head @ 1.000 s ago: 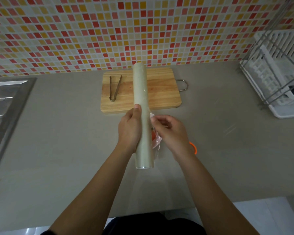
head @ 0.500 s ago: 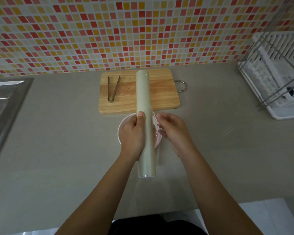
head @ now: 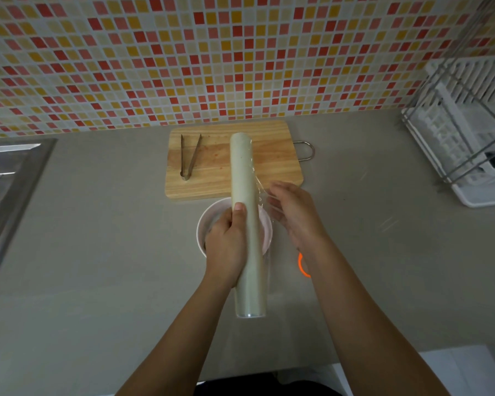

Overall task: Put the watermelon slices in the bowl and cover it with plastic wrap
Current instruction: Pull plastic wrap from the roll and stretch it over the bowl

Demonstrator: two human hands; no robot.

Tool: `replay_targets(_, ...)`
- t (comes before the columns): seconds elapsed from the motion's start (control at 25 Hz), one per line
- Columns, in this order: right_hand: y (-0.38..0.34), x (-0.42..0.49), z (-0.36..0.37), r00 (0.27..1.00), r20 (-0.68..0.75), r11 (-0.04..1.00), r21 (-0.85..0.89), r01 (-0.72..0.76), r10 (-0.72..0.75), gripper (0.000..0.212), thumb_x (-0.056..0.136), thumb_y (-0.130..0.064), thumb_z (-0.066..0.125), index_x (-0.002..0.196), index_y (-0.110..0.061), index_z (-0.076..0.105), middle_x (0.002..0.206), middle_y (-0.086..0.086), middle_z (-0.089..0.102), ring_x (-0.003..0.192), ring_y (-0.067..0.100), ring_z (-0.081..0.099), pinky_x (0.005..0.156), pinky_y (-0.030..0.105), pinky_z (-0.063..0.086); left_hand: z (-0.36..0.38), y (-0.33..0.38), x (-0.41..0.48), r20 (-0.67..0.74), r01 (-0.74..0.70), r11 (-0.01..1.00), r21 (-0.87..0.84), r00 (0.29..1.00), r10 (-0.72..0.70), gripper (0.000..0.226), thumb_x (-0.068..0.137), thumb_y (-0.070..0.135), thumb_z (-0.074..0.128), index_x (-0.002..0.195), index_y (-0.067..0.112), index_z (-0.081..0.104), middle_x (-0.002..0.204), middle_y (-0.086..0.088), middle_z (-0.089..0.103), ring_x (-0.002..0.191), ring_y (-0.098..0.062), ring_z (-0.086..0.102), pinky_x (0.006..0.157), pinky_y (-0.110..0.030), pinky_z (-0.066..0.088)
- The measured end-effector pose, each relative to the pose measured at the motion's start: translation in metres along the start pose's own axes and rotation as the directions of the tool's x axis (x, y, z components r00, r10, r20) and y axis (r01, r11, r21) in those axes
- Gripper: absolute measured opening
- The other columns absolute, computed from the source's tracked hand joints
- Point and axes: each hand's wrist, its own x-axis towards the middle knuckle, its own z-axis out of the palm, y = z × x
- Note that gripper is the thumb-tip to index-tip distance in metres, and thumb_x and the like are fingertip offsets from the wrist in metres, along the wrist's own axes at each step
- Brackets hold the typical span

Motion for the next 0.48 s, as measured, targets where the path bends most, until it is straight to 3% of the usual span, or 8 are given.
replay_targets(0.12,-0.011,0.009,0.006,0.986,-0.053,0.985,-0.077,0.156,-0.161,0.023,0.074,-0.039,0.07,0.088,-0.021,0.069,0.078,-0.007,0.067,0.078,0.009,0.064,0.08,0.028,0.053,0.002,0.001,-0.002,-0.004,-0.014,1.0,0.013,1.0,0.014,0.045,0.097,0.043,0.035,0.085,0.019,0.072,0.075,0.002,0.071,0.078,-0.014,0.067,0.084,-0.044,0.053)
replay_targets(0.32,-0.026,0.025,0.017,0.939,-0.061,0.898,-0.322,0.301,-0.337,0.017,0.075,-0.03,0.071,0.085,-0.015,0.072,0.069,-0.009,0.066,0.061,0.0,0.06,0.07,0.018,0.05,0.004,0.004,-0.005,-0.005,-0.036,0.999,0.041,0.999,0.036,0.046,0.097,0.043,0.035,0.087,0.017,0.071,0.075,0.002,0.071,0.077,-0.01,0.066,0.082,-0.041,0.053)
replay_targets(0.48,-0.022,0.038,0.015,0.953,0.004,0.864,-0.421,0.276,-0.302,0.021,0.081,-0.024,0.063,0.074,-0.004,0.066,0.061,-0.002,0.059,0.058,0.01,0.053,0.063,0.023,0.043,0.002,0.004,-0.004,-0.011,-0.021,0.999,0.024,1.0,0.021,0.048,0.098,0.043,0.034,0.091,0.014,0.072,0.079,-0.001,0.071,0.081,-0.015,0.067,0.085,-0.045,0.052)
